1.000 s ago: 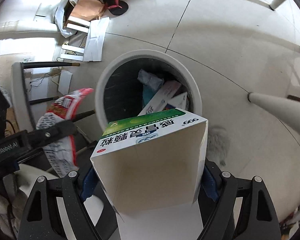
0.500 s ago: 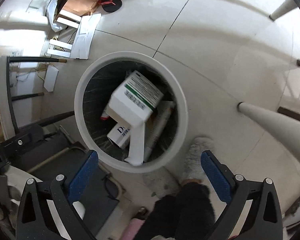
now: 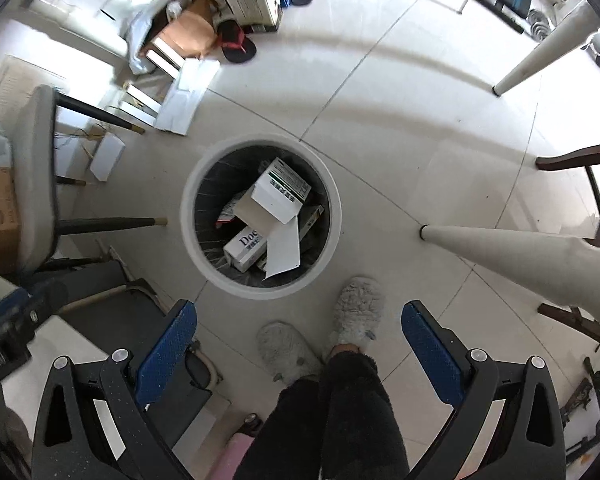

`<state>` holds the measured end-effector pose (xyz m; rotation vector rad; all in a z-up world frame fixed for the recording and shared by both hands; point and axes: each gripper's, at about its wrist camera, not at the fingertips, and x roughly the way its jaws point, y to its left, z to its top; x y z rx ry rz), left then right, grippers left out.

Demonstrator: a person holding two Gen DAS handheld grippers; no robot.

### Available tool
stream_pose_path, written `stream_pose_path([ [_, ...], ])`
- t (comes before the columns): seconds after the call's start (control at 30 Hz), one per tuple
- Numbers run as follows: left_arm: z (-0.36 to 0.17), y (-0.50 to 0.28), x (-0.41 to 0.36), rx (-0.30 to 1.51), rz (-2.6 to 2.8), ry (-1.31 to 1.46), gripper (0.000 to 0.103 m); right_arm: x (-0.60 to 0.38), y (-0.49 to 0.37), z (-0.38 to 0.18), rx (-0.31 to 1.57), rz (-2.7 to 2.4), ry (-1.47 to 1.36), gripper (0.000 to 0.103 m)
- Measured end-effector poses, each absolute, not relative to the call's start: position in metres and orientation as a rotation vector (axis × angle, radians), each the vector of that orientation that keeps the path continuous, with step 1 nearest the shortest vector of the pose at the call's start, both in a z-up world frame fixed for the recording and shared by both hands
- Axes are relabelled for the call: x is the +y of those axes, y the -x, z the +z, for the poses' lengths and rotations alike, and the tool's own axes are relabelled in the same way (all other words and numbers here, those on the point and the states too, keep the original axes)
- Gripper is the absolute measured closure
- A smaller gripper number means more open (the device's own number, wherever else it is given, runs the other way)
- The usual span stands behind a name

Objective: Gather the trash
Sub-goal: 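Carry snack bag and medicine box over the bin and open both tools, then move both tools back over the table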

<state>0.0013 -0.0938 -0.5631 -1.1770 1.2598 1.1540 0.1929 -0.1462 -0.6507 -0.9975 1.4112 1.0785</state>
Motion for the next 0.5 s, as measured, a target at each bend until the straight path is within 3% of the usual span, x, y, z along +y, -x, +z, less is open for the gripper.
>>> stream_pose_path([
  [0.5, -0.408, 0.009, -0.139, 1.185, 1.184, 1.176, 0.004, -0.183, -0.19, -0.448, 1.354, 1.221, 0.983, 0.0],
])
